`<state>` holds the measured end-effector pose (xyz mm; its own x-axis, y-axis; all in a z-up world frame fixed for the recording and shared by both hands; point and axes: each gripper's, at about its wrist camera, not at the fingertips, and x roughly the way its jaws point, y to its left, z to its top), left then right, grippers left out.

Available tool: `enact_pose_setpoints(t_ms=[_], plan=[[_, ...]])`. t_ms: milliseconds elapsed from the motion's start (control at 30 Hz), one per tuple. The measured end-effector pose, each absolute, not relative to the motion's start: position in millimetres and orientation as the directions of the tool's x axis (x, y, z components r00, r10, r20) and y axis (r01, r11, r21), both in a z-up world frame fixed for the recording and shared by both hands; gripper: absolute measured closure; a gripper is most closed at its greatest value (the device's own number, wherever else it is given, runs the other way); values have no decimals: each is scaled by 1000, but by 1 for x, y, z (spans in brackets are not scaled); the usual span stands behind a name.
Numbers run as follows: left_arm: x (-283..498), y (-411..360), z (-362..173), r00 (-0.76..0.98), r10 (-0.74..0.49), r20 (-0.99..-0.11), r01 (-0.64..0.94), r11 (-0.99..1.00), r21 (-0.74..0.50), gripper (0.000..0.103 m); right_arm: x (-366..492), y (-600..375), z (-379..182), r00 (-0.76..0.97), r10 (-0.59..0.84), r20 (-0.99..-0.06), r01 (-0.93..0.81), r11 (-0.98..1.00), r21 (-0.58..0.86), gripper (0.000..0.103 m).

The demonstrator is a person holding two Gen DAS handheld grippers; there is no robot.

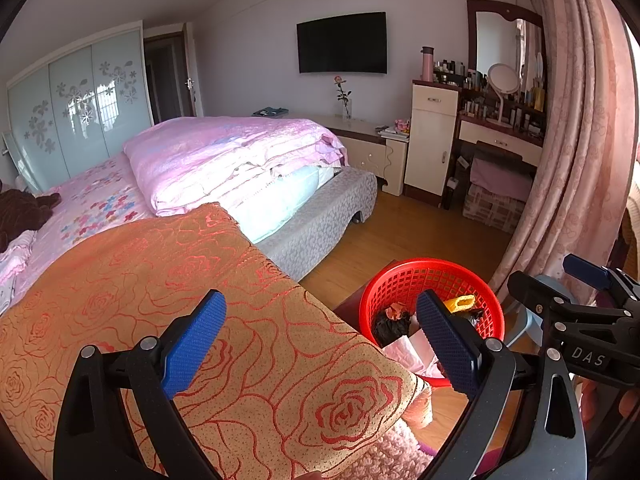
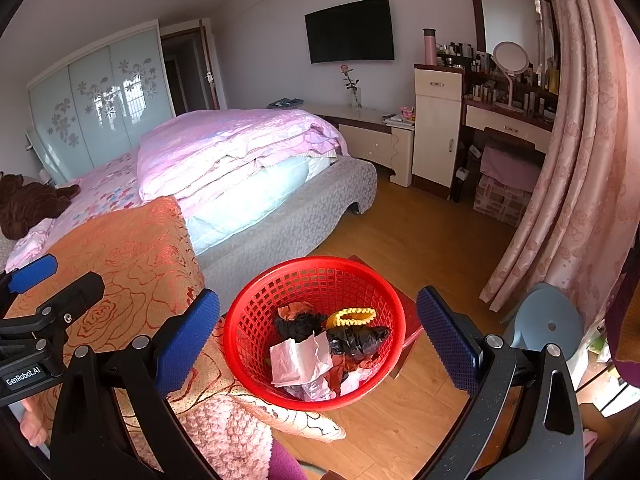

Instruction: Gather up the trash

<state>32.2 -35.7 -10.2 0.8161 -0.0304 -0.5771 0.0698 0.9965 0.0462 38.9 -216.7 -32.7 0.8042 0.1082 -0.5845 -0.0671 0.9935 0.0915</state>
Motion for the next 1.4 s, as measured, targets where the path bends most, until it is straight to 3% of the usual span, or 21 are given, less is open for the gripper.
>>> enact_pose_setpoints(t_ms=[1400], plan=[[13,-24,-17,826,-49,-561,67,998,11,11,34,-211,-34,793,95,-602,-62,995,75,7]])
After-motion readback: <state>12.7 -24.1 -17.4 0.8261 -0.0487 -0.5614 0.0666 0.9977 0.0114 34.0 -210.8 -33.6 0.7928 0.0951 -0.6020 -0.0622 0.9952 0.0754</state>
